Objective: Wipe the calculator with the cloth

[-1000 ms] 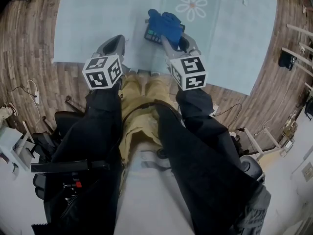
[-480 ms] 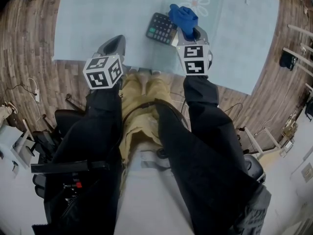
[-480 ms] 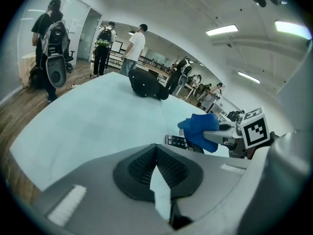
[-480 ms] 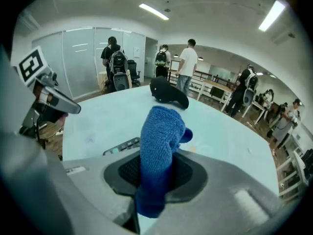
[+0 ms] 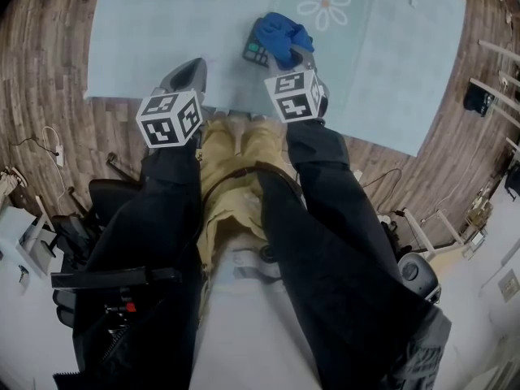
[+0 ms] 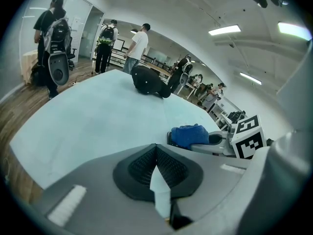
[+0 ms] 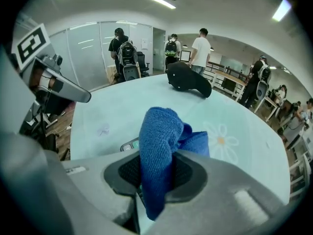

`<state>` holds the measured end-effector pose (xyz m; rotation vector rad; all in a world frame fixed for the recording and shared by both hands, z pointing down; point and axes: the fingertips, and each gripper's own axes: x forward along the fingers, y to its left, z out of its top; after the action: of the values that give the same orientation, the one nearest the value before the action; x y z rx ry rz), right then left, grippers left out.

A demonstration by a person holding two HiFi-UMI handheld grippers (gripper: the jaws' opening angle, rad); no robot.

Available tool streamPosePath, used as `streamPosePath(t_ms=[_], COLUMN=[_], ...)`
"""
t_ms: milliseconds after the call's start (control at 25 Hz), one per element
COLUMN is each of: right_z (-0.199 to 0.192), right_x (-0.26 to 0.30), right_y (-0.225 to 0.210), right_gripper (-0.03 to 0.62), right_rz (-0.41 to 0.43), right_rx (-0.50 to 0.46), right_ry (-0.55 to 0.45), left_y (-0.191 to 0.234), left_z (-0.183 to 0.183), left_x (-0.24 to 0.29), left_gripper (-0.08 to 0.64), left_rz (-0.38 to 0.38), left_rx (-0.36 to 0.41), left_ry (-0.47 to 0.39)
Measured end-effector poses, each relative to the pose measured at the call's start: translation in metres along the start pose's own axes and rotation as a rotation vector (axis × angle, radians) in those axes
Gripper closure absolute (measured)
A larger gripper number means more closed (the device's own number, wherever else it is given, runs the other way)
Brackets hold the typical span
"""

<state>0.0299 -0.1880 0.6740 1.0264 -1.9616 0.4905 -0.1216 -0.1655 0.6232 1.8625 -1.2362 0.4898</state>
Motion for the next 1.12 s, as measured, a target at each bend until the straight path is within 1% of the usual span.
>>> streamPosePath(t_ms=[200, 600, 680, 920, 1120], right_z=[0.002, 0.009, 0.01, 0.016, 0.042], right_x=[0.003, 0.01, 0.01, 0.005, -0.033], right_y=[0.014, 0.057, 0.063, 0.077, 0.067], right_gripper=[0.502, 0.502, 0.502, 0.502, 0.503], right_rz=[0.043, 0.176, 0.201, 0.284, 0.319], right_rx=[0.036, 0.056, 0.071, 0.161, 0.309], right_ry=[-0.019, -0.054, -0.06, -0.099, -0.212], left_y=[0.003, 0.002, 0.003, 0.003, -0.008], left_z=[0.001, 0.001, 0.002, 0.013, 0.04], left_x=[0.0, -0.002, -0.002, -0.005, -0.018], left_gripper=[0.56, 0.56, 0.56, 0.56, 0.56], left_rz=[0.004, 0.008, 0.01, 0.013, 0.0], left_rx=[-0.001, 0.009, 0.011, 0.021, 0.038], left_ry=[-0.001, -0.001, -0.002, -0.025, -0.084])
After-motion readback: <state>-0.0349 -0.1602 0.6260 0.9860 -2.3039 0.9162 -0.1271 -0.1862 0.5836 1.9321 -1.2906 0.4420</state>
